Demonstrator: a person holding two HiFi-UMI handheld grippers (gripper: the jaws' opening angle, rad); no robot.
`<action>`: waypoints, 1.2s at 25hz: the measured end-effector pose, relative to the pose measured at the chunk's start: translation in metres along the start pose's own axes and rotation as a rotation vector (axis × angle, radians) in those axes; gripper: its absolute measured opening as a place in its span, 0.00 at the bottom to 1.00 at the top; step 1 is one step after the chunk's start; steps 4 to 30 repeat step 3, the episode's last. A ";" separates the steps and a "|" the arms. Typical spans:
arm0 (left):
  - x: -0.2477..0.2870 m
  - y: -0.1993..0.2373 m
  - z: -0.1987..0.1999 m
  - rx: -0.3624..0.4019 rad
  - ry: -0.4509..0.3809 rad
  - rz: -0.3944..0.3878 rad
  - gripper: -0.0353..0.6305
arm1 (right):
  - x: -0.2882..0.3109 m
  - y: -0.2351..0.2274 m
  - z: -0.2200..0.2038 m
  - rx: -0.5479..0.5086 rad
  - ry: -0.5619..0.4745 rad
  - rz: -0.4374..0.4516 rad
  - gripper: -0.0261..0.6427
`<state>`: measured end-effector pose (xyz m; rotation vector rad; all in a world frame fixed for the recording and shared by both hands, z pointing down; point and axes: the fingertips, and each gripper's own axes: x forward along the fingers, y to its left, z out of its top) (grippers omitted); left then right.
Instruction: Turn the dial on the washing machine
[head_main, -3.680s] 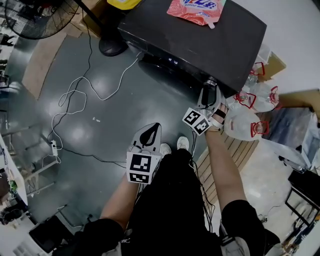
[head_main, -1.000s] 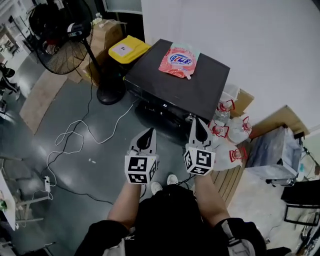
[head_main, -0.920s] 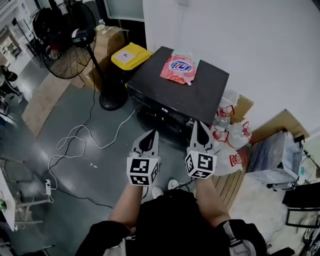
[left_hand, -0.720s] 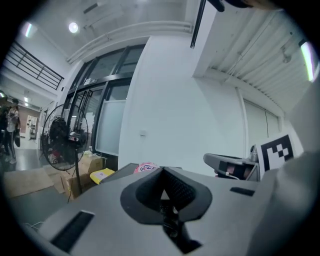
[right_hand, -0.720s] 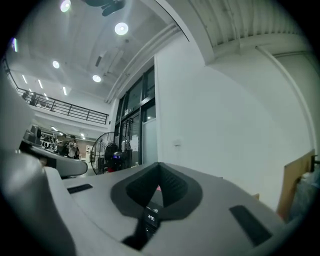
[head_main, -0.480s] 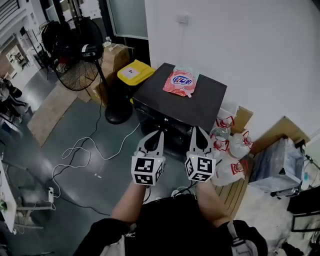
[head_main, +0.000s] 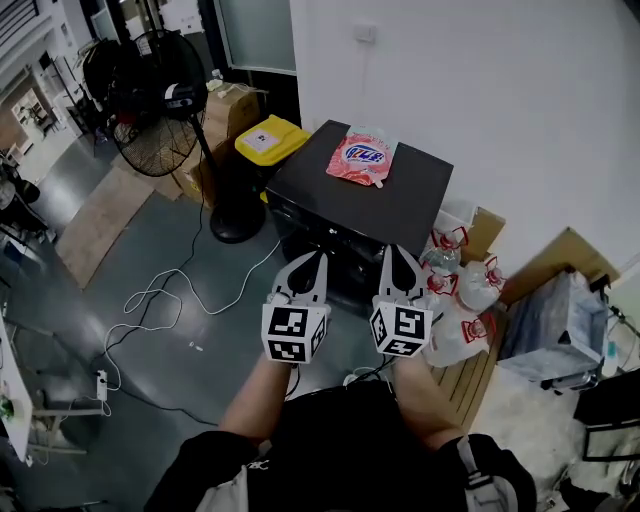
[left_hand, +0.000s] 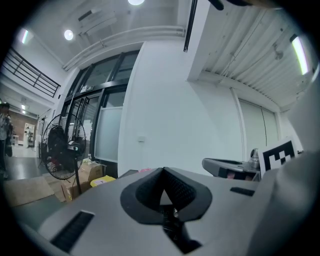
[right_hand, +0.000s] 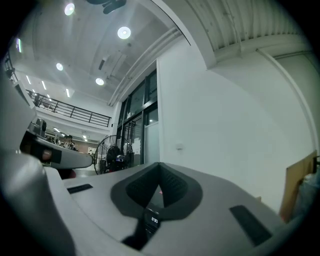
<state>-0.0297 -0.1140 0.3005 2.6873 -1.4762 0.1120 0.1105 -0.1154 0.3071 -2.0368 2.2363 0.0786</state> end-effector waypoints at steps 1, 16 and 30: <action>0.000 -0.001 0.000 0.000 0.001 -0.001 0.07 | 0.000 0.000 -0.001 0.004 0.003 0.001 0.04; 0.000 -0.002 0.000 0.000 0.004 -0.002 0.07 | 0.000 -0.001 -0.002 0.013 0.009 0.005 0.04; 0.000 -0.002 0.000 0.000 0.004 -0.002 0.07 | 0.000 -0.001 -0.002 0.013 0.009 0.005 0.04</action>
